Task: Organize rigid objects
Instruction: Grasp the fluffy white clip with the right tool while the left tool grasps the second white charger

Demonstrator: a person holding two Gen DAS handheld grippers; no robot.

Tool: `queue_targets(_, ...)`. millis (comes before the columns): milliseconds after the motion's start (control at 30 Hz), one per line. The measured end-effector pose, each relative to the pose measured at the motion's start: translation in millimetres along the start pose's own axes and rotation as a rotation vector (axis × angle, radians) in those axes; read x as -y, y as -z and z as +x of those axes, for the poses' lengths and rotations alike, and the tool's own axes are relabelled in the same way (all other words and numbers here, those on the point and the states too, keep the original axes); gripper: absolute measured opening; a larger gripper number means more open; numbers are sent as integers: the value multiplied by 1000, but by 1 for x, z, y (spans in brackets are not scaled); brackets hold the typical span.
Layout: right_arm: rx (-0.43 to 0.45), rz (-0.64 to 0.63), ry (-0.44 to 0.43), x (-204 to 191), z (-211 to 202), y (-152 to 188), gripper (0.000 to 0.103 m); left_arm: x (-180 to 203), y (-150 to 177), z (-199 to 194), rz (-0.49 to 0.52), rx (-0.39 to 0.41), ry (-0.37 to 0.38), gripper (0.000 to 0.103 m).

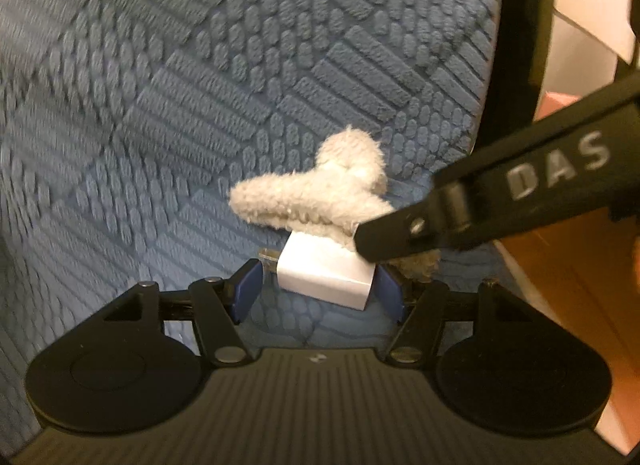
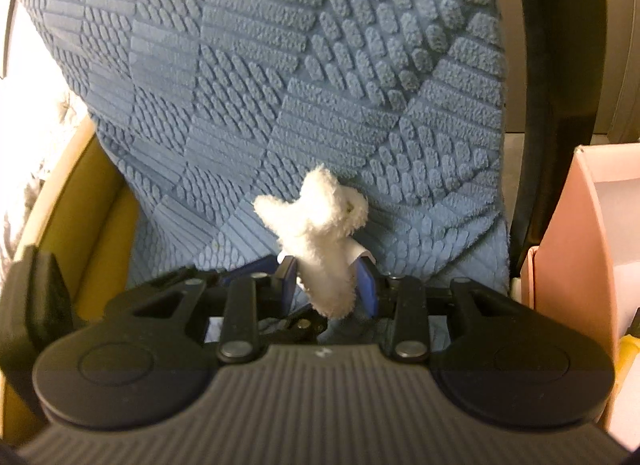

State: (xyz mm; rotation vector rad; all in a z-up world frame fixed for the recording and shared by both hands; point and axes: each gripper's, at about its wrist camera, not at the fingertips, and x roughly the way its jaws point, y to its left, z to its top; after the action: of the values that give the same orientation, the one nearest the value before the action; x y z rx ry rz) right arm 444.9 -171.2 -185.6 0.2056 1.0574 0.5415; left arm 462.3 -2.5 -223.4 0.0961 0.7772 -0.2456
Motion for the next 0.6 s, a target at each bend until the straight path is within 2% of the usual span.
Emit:
queue_targets(67,-9,-3,14,-3,5,1,36,6,-2,1,43,11,-19,71)
queue_targets(100,-7,-5,23,-4,6,1,27,10,-2,1,61,15,-27,71)
queue_targets(267,22,-7,58,-6,0,2,17,27,-10,5,109,29,-16,71)
queue_targets(400,62,-11,76,-10,-9,1,15,36,-20,11,156,44,-13,71)
queue_targets(600,110,-49,159,-14,-19,2,15,46,-29,23,250,50,25,71)
